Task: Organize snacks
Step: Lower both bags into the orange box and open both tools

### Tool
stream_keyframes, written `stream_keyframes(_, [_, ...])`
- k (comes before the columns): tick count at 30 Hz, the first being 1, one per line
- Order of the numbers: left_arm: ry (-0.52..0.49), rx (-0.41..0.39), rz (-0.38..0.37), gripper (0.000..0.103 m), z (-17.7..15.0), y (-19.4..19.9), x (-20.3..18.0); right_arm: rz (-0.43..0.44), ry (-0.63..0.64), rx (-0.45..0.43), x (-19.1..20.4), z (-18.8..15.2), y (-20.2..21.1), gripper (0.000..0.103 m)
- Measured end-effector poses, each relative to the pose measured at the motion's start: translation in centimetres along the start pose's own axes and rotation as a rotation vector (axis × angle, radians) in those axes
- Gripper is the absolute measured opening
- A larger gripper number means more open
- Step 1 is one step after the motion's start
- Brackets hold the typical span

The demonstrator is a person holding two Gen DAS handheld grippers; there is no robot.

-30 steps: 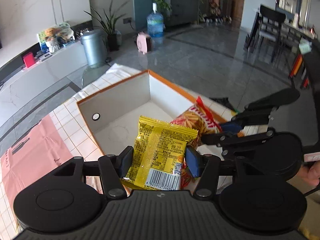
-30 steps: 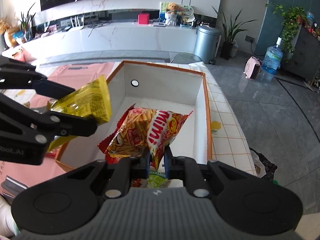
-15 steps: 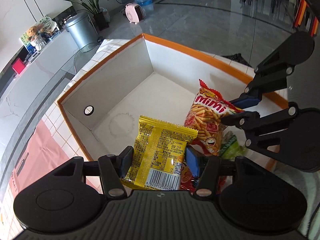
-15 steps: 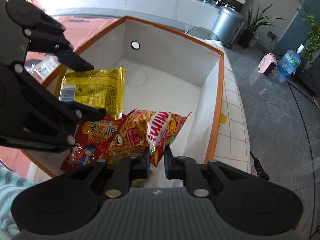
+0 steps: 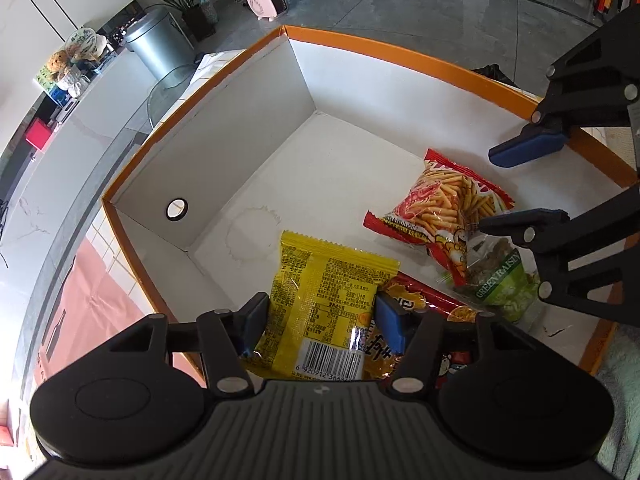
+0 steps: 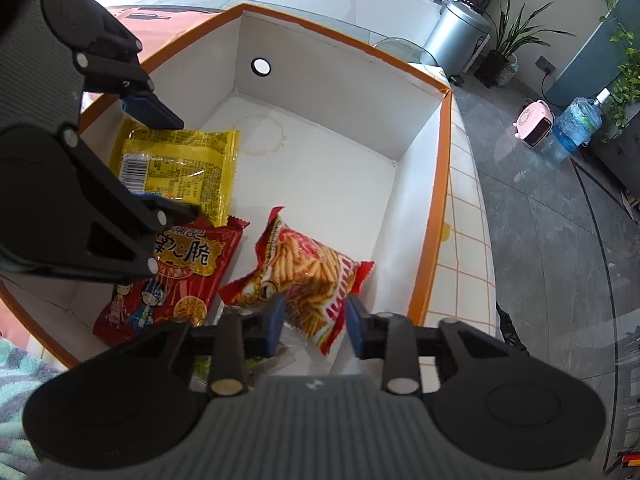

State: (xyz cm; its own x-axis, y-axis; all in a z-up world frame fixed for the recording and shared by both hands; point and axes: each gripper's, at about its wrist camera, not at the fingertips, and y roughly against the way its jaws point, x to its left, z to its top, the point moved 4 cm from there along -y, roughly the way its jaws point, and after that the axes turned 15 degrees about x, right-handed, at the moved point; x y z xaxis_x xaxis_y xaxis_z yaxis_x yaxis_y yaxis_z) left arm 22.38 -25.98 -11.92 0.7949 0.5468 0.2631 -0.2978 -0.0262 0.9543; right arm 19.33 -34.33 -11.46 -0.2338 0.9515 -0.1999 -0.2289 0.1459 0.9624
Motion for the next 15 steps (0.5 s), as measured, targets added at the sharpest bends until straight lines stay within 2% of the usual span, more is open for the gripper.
stream_keyframes(2, [-0.004, -0.005, 0.007, 0.074, 0.0, 0.0, 0.1, 0.005, -0.003, 0.001, 0.0, -0.2, 0.2, 0.036])
stream_keyframes(7, [-0.035, -0.020, 0.103, 0.077, -0.4, 0.6, -0.2, 0.024, -0.020, 0.002, 0.2, -0.6, 0.6, 0.038])
stream_keyframes(15, [-0.031, -0.065, 0.122, 0.078, -1.6, 3.4, -0.5, 0.038, -0.032, -0.011, 0.9, -0.9, 1.9, 0.045])
